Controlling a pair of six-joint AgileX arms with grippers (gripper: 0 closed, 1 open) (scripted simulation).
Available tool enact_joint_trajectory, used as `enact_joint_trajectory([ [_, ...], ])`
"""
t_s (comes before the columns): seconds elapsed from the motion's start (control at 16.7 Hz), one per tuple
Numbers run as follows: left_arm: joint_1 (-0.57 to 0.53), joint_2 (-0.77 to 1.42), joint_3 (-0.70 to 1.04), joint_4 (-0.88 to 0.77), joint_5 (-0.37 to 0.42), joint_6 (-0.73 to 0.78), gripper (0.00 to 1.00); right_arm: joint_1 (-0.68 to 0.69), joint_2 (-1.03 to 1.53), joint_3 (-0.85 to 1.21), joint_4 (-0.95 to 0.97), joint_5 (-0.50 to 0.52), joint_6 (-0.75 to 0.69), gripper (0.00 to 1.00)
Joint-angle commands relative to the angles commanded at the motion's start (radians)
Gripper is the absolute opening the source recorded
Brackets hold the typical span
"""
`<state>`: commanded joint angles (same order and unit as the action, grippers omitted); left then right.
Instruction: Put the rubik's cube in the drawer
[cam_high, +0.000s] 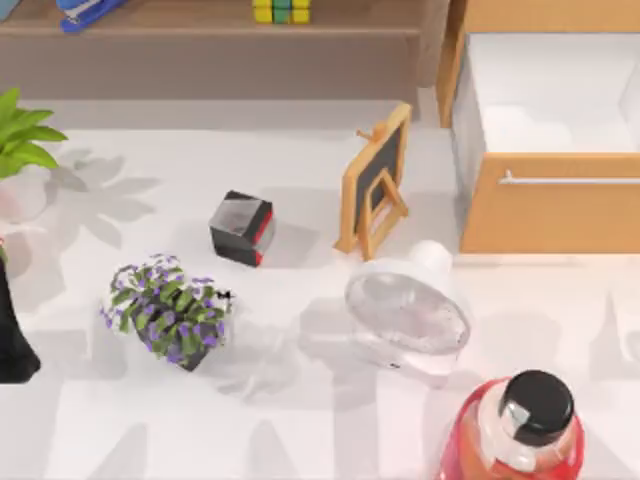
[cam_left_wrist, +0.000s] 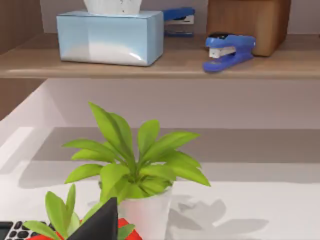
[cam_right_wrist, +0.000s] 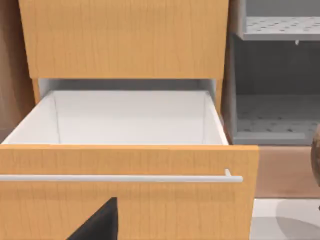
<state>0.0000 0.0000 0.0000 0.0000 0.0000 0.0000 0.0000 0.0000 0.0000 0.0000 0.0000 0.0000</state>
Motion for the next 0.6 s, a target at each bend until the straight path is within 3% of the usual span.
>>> enact_joint_trajectory([
  [0.3, 0.0, 0.0, 0.0, 0.0, 0.0, 0.0, 1.0, 0.046, 0.061, 0.059, 0.055, 0.017, 0.0, 1.0],
  [0.6, 0.0, 0.0, 0.0, 0.0, 0.0, 0.0, 1.0, 0.231, 0.374, 0.33, 0.27, 0.111, -0.009, 1.0],
])
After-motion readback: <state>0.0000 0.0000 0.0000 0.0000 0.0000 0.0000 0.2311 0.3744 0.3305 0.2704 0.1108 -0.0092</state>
